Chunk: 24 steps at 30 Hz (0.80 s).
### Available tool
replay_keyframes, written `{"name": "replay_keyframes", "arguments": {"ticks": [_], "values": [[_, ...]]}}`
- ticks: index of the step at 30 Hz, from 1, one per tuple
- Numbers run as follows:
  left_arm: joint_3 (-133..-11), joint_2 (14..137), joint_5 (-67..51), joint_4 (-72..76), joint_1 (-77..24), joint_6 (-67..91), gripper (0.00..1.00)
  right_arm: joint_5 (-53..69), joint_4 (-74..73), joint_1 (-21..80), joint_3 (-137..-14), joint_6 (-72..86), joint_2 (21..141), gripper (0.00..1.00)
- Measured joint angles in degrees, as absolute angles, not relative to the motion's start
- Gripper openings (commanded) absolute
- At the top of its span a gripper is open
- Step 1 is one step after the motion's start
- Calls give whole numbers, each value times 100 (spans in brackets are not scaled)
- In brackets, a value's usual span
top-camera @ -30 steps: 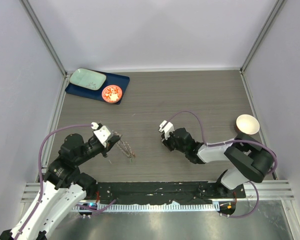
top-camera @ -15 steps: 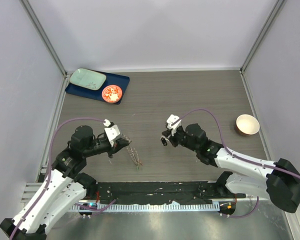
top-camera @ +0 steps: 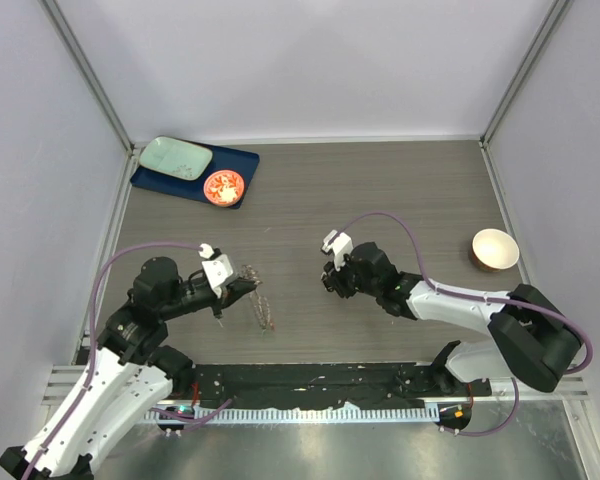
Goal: Put the keys on the keyring
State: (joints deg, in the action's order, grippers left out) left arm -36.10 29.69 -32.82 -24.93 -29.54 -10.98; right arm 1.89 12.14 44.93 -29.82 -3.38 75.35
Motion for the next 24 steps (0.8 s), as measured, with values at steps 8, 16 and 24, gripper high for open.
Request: {"name": "replay_keyframes", "arguments": {"ticks": [8, 16, 24], "values": [[-3605, 2731, -3124, -2469, -2954, -1087, 0, 486, 891, 4276, -3413, -1553, 7787, 33], [-3562, 2443, -2659, -2462, -2954, -926, 0, 827, -207, 3728, -4543, -2971, 8416, 44], [-3531, 2193, -2241, -2464, -2954, -888, 0, 1717, -558, 3594, -4370, -4257, 8458, 44]]}}
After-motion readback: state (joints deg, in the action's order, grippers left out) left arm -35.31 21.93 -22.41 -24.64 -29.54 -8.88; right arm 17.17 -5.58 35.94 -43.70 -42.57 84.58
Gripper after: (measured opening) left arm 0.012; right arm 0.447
